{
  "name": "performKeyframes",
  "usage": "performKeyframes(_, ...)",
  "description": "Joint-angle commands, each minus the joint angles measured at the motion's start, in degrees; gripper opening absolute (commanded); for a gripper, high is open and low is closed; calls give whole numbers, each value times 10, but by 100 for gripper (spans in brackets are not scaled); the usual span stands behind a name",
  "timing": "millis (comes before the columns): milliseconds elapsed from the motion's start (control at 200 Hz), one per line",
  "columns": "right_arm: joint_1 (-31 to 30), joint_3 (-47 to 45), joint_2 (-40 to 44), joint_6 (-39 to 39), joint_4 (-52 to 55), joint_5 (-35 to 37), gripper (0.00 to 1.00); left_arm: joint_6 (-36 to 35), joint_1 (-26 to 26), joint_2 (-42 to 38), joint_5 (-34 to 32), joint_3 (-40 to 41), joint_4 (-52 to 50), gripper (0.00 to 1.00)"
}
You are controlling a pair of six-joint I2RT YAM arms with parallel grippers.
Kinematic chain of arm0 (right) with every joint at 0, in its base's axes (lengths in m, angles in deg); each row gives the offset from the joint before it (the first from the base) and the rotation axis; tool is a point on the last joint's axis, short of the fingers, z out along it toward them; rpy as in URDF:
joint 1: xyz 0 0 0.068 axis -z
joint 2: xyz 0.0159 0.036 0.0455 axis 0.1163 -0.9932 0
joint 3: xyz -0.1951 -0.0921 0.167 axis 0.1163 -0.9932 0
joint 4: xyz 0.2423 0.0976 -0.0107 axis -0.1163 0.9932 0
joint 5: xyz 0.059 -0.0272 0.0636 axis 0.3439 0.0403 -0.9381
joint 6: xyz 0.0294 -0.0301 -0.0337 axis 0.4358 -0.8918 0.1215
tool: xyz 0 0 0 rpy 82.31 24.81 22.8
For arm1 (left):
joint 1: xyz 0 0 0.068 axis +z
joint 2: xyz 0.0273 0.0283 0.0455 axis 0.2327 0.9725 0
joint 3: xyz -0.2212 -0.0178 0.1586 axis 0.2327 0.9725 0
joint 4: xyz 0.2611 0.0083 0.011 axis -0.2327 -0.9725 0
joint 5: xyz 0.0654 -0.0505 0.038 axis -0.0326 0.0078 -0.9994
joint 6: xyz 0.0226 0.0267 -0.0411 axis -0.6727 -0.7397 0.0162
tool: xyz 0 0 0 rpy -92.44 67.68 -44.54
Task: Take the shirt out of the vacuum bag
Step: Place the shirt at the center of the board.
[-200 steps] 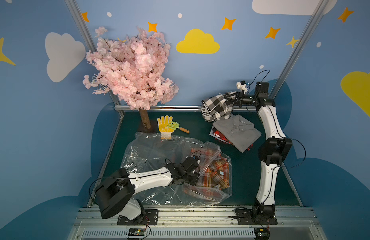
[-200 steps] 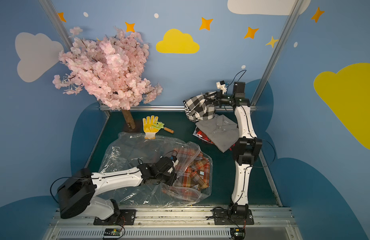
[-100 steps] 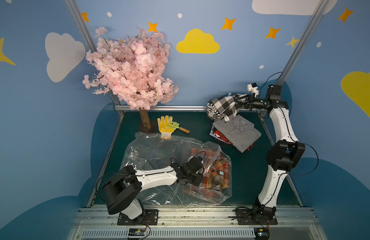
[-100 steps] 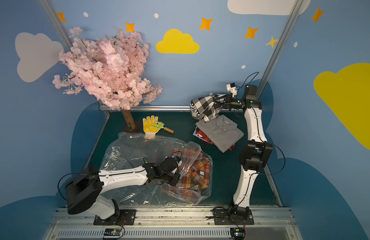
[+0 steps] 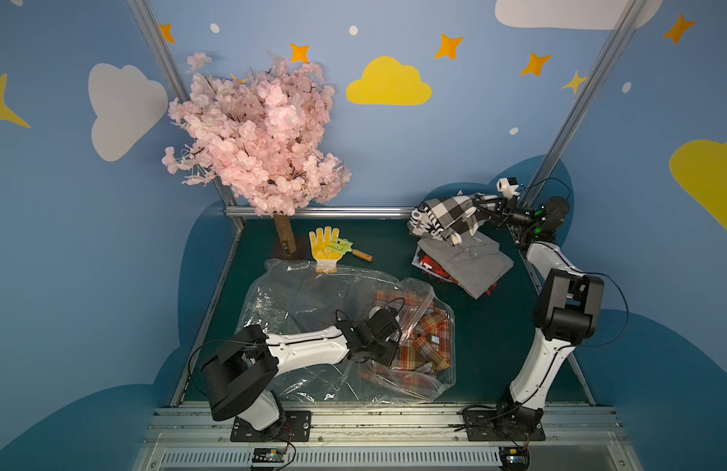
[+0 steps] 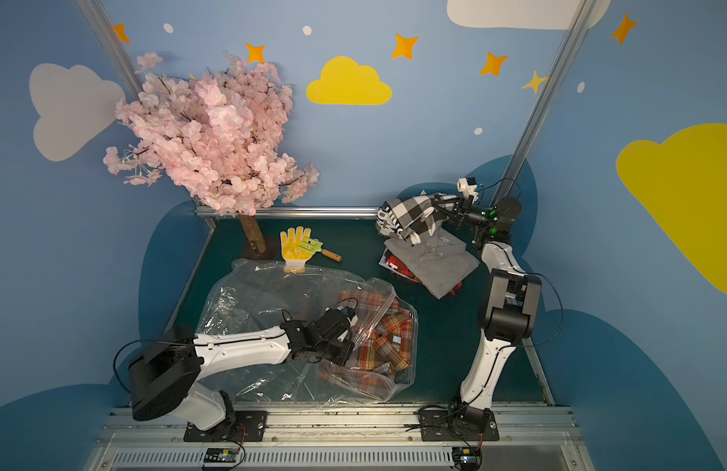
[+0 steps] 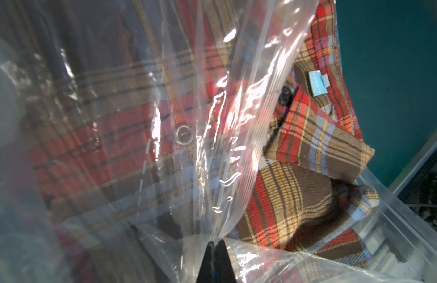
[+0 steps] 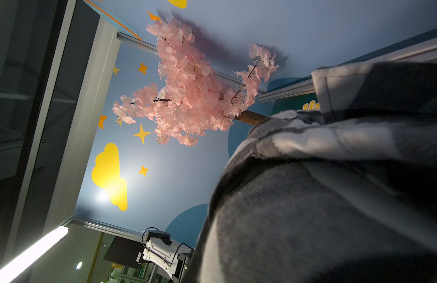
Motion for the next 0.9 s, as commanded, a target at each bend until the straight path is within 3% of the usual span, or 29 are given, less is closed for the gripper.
performKeyframes(0, 11, -26, 18, 120, -196, -15, 0, -3, -4, -6, -3, -5, -18, 3)
performKeyframes(110, 13, -72, 59, 48, -109, -14, 0, -5, -3, -10, -6, -5, -23, 3)
performKeyframes(200, 12, -119, 117, -99, 52, -4, 0, -4, -3, -15, -8, 1, -16, 3)
performKeyframes(255, 13, -136, 158, -232, 240, 8, 0, -3, -4, -14, -6, 4, -10, 3)
performKeyframes(355, 18, -101, 218, -586, 708, 84, 0, -2, -5, -11, -1, 5, -5, 3)
performKeyframes(400, 20, -84, 228, -677, 830, 121, 0, -2, -5, -11, 0, 6, -2, 3)
performKeyframes(896, 74, -170, 232, -760, 928, 167, 0, -6, -5, -27, -2, 30, 10, 3)
